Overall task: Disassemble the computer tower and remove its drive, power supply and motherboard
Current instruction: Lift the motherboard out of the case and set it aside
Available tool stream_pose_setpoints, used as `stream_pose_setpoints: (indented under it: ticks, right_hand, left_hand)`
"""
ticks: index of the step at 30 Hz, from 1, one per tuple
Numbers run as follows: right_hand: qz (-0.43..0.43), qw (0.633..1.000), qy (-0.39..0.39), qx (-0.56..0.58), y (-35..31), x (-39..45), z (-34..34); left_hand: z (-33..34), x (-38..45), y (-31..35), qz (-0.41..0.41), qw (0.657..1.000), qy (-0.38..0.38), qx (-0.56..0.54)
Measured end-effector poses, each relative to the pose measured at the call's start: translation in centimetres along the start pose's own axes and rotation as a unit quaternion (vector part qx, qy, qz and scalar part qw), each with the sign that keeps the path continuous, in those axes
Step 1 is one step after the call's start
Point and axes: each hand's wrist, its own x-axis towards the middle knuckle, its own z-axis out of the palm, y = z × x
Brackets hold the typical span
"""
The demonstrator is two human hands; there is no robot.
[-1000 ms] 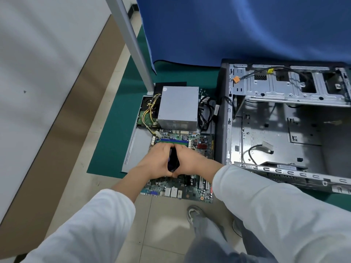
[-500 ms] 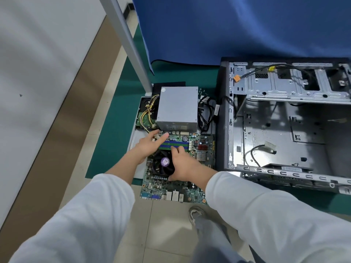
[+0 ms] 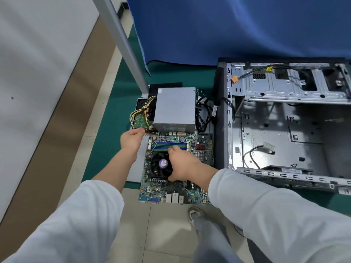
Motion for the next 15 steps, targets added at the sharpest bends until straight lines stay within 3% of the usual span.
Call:
stream_pose_setpoints:
  ticks: [8,13,15]
  right_hand:
    - [-0.001,1.0,-0.004,0.029,0.6,0.0,0.6]
    - [-0.006,0.997,-0.055,0.059,1.2,-0.7,-1.1]
    - [-0.007,0.997,-0.037,0.066,1.7,-1.7,-2.9]
  left_hand:
    - [2.0,-2.0,-1.6,0.063,0.969,-0.116,0.207]
    - [4.9,-4.6,-3.8,0.132,0.912,-0.133,0.364]
    - [5.5,-5.5,-4.3,0.133,0.901,-0.115,0.396]
